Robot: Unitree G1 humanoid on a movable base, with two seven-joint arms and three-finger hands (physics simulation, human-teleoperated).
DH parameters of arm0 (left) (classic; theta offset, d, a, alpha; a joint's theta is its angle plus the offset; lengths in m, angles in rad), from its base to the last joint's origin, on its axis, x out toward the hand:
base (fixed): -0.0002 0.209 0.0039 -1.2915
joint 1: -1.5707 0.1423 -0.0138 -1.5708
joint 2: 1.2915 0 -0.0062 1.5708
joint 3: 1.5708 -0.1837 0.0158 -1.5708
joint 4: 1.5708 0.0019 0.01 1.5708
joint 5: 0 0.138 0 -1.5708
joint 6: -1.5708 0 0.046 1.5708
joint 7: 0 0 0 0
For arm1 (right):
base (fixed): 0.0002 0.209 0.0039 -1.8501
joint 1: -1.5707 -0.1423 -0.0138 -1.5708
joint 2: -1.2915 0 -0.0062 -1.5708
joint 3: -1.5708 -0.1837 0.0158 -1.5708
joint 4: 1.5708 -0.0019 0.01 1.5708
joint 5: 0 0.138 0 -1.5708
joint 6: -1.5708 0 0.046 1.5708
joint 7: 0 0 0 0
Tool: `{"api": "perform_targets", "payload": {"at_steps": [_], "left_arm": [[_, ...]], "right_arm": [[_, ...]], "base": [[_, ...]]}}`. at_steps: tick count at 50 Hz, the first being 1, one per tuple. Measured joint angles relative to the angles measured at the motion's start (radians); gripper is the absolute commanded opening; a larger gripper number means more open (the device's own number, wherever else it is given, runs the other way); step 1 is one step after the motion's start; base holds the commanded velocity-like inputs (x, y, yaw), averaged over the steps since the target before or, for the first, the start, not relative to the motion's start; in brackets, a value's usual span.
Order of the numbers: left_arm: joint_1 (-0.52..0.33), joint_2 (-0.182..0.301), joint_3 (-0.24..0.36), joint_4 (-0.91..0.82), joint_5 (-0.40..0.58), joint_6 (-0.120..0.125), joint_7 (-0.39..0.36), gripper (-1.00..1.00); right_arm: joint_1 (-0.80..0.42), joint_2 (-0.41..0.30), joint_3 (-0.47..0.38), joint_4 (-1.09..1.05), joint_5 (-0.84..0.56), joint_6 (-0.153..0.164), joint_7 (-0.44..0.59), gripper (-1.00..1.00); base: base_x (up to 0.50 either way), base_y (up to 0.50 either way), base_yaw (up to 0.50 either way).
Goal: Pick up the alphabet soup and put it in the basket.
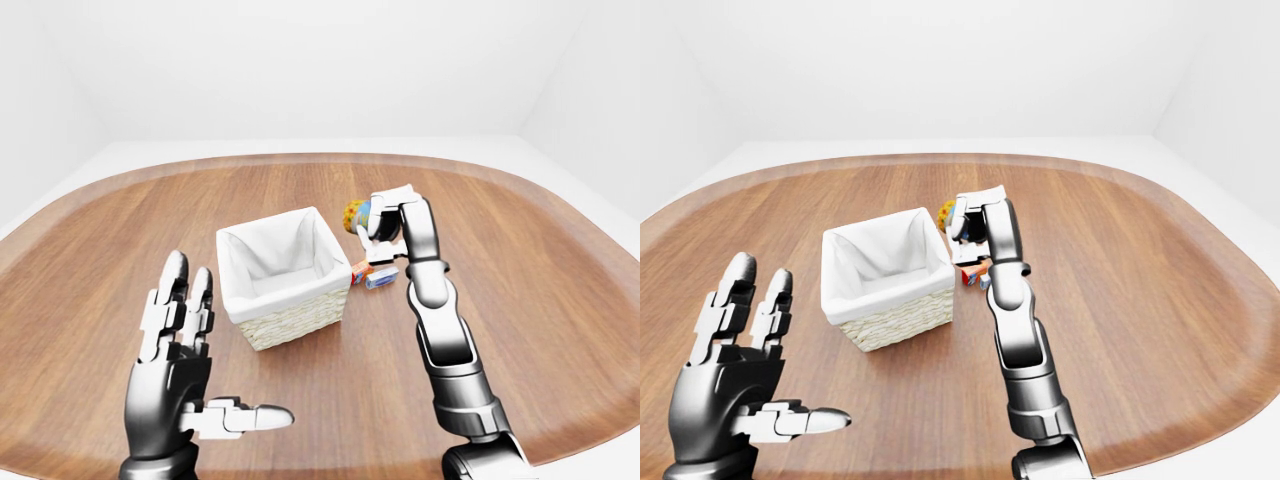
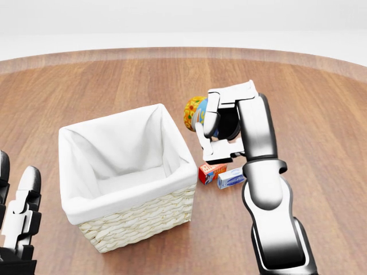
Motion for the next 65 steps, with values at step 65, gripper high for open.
{"api": "perform_targets", "payload": {"at_steps": [65], "left_arm": [[0.03, -0.12, 0.164, -0.095, -0.102, 0.062, -0.167, 1.0]], "right_arm": [[-0.274, 0.282, 0.156, 0.447, -0.235, 0.0, -0.152, -1.0]], "base": [[0.0, 0.0, 0.0]]}}
